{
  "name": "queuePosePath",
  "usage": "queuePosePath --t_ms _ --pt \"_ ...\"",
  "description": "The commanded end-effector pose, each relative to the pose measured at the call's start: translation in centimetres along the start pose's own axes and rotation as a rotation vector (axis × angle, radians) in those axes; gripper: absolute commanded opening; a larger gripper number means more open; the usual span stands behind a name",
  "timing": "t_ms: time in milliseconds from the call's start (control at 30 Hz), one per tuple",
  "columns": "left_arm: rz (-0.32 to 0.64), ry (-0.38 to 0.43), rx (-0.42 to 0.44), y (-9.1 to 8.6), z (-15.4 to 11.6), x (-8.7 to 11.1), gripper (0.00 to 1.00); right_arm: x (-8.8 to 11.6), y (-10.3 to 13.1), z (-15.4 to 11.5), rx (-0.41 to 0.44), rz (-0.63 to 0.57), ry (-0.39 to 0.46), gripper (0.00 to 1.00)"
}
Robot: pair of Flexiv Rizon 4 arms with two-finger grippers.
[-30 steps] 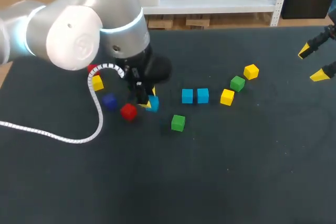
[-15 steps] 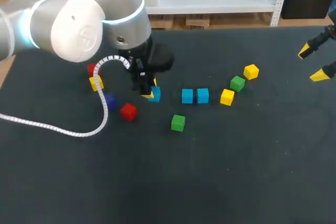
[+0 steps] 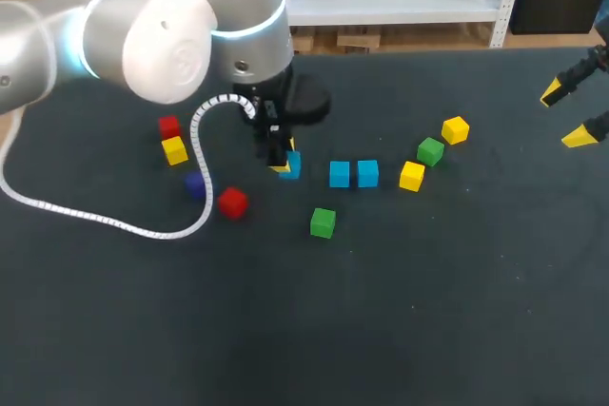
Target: Place the blue cubes, place green cubes on the blue cubes, place the yellow cubes on the green cubes, then place the red cubes on the yellow cubes, and place purple cube on the red cubes.
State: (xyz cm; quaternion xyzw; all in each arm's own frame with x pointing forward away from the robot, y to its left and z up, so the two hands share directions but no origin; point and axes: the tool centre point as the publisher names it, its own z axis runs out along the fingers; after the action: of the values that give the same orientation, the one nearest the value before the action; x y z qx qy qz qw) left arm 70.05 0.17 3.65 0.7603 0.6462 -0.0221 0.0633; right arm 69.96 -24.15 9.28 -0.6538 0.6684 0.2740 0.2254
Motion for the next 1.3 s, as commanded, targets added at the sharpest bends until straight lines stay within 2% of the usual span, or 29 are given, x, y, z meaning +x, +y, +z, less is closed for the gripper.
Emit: queuePosePath --t_ms 33,400,667,933,1300 --pt "-0.007 0.021 0.013 0.9 0.2 -0.5 0.0 0.0 -0.1 0.0 -0.001 -0.001 -0.002 1.0" --pt "-0.059 0.048 0.031 1.6 0.6 -0.8 0.0 0.0 -0.1 0.0 -0.001 -0.001 -0.002 1.0" --pt "-0.065 0.036 0.031 1.1 0.7 -2.1 0.0 0.0 -0.1 0.0 -0.001 -0.001 -0.002 1.0" --pt "-0.094 0.004 0.039 1.1 1.2 -2.5 0.0 0.0 -0.1 0.0 -0.001 -0.001 -0.002 1.0" --pt "-0.094 0.0 0.047 0.6 1.8 -2.9 0.0 0.0 -0.1 0.0 -0.001 -0.001 -0.002 1.0"
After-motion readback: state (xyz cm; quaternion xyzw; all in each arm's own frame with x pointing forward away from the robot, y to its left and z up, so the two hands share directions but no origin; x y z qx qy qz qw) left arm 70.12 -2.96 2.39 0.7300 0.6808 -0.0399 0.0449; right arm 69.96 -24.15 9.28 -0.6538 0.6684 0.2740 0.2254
